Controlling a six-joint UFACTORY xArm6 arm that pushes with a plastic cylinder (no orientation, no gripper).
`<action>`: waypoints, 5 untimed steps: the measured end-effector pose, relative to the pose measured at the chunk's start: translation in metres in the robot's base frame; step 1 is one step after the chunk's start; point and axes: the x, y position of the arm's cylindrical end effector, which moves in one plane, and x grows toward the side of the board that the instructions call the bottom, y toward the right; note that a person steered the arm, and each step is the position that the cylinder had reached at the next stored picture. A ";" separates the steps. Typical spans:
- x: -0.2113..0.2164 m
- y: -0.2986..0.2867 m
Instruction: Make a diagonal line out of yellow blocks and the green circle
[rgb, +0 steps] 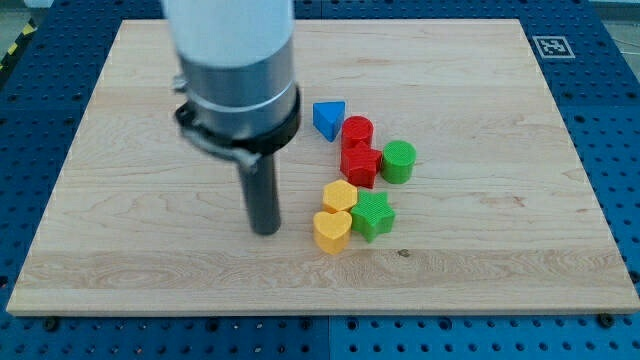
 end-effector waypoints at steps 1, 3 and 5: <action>0.029 -0.012; 0.067 0.025; -0.022 0.048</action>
